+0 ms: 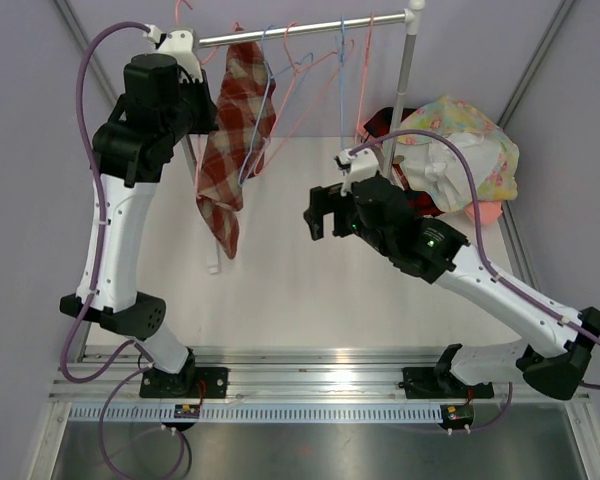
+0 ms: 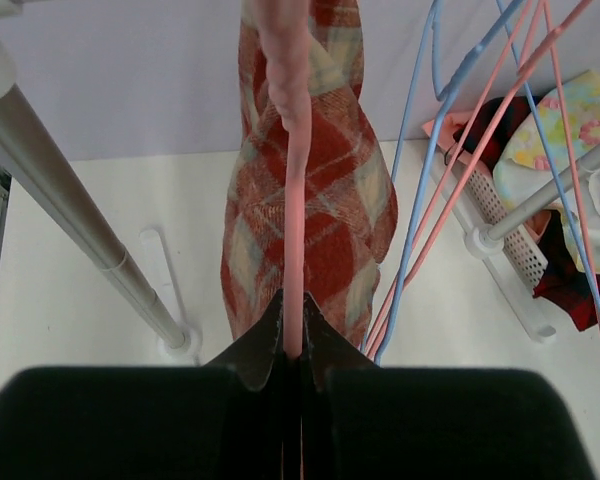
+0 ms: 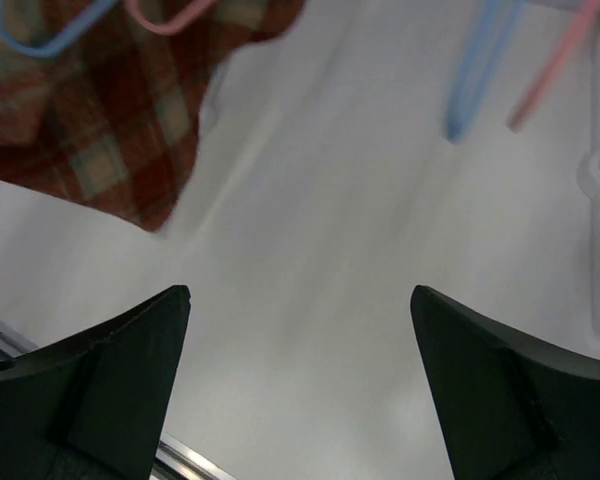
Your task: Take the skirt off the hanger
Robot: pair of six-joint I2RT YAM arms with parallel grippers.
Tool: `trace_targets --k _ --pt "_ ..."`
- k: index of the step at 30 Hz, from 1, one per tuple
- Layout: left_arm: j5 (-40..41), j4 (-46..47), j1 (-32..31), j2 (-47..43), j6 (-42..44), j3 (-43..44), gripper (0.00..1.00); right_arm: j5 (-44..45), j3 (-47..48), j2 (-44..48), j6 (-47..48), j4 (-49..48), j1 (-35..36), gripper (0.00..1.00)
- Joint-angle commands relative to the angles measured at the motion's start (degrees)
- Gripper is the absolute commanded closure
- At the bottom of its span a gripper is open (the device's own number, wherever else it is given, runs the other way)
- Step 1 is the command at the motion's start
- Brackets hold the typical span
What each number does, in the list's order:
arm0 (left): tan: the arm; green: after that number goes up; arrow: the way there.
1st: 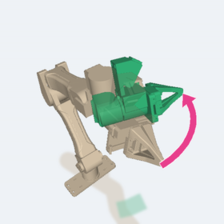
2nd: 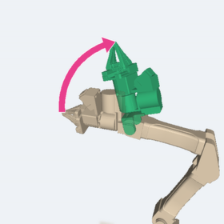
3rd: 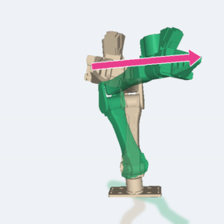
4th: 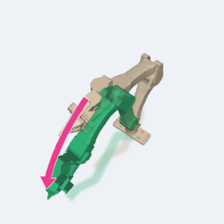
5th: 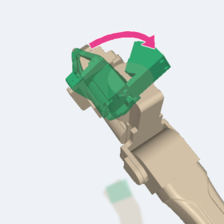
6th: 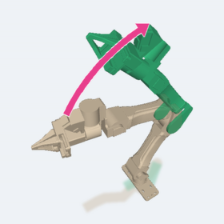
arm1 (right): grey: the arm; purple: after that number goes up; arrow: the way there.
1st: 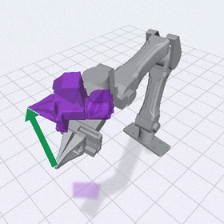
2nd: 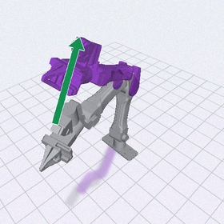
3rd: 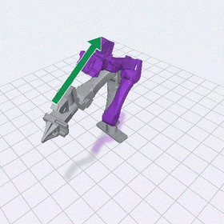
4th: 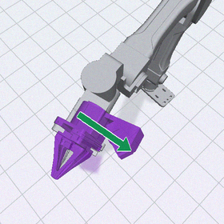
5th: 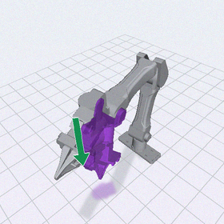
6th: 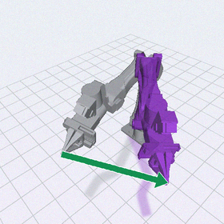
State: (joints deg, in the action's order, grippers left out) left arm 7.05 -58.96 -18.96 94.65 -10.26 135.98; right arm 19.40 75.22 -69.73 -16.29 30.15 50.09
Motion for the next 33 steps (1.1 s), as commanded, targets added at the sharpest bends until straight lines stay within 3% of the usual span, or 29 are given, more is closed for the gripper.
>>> trace_targets --k 1,8,17,33 --pt "-0.9 6.8 -0.1 -4.7 -1.2 -1.7 1.0 -0.2 9.1 -5.7 4.7 -5.9 6.7 0.01" --pt "1.9 6.7 -0.3 -9.0 -0.1 -4.9 1.0 0.7 27.4 -19.4 6.8 -6.3 13.8 0.01" --pt "1.6 7.4 -0.3 -10.8 0.1 -7.6 1.0 2.0 39.1 -30.7 6.5 -5.6 20.7 0.01" --pt "0.3 8.1 -0.3 -14.1 0.6 -10.8 1.0 10.0 41.9 -35.6 8.5 -7.7 21.6 0.03"
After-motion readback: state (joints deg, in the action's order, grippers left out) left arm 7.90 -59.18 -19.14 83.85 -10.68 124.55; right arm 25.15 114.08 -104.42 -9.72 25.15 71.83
